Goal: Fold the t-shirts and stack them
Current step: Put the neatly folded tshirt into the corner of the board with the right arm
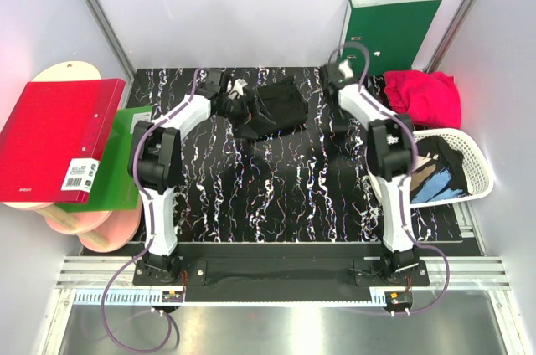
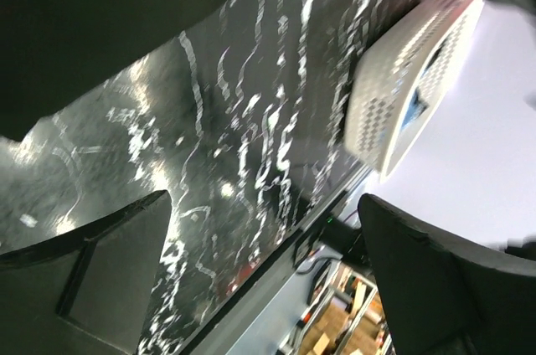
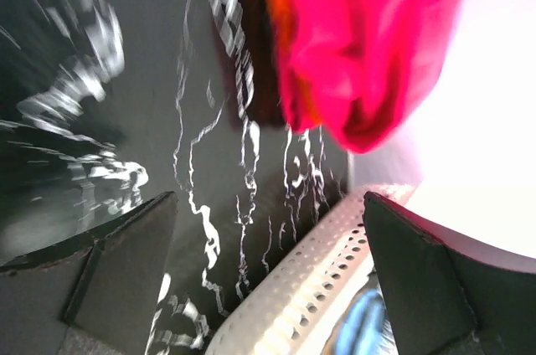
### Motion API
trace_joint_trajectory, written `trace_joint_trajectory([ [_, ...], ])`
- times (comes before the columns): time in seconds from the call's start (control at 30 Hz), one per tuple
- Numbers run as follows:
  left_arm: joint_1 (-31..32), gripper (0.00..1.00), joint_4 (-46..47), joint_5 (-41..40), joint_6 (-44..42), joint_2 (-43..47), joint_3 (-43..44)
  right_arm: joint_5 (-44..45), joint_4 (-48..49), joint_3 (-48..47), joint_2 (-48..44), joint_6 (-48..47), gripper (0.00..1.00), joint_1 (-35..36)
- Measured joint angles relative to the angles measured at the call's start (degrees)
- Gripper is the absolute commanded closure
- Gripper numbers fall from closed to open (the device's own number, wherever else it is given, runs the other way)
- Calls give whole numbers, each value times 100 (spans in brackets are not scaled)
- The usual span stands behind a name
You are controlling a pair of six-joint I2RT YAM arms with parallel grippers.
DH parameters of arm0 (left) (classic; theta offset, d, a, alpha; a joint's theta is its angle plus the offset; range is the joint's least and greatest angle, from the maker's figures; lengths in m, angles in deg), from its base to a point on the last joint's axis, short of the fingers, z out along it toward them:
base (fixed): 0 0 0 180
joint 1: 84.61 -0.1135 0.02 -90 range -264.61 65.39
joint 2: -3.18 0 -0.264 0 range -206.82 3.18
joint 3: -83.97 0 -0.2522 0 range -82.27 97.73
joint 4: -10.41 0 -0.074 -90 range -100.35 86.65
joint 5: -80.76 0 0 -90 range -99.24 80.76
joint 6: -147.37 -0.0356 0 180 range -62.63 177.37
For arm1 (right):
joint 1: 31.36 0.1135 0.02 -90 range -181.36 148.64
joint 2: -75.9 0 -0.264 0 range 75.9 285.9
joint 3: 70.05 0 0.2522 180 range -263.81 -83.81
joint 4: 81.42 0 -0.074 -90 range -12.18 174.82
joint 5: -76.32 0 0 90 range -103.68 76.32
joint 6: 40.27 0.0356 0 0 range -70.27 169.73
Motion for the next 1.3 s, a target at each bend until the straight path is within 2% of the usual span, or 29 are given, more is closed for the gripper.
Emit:
trace_joint_trajectory([
  [0.13,-59,1,-173,37,-328,118,-221,914,-166,-17,1080,-463,0,-133],
  [0.2,-116,1,-205,68,-444,122,-232,1379,-337,-179,1300,-654,0,-249],
  [0.37,-319,1,-260,195,-656,118,-199,1790,-256,-831,1646,-903,0,-608],
  [0.6,-549,1,-245,636,-743,-240,358,2341,-234,-1270,2142,-1176,0,-984],
  [0.77,-756,1,-269,811,-695,-415,389,2717,-184,-1670,2463,-1379,3,-1158],
  [0.83,-861,1,-273,826,-688,-413,358,2815,-57,-1784,2555,-1539,19,-1215],
  [0.9,-949,1,-254,826,-688,-400,293,2835,177,-1825,2610,-1797,75,-1279],
  [0.93,-986,1,-254,826,-686,-398,256,2833,350,-1825,2632,-1989,89,-1318],
  [0.97,-1005,1,-243,826,-686,-389,210,2833,544,-1818,2656,-2157,91,-1355],
  [1.0,-1010,1,-243,826,-686,-387,177,2859,833,-1794,2677,-2361,100,-1397],
  [1.13,-970,1,-249,824,-688,-306,-35,2979,1908,-1576,2686,-3139,100,-1504],
  [1.3,-885,1,-240,811,-691,-236,-96,3027,2632,-1185,2634,-3517,100,-1405],
])
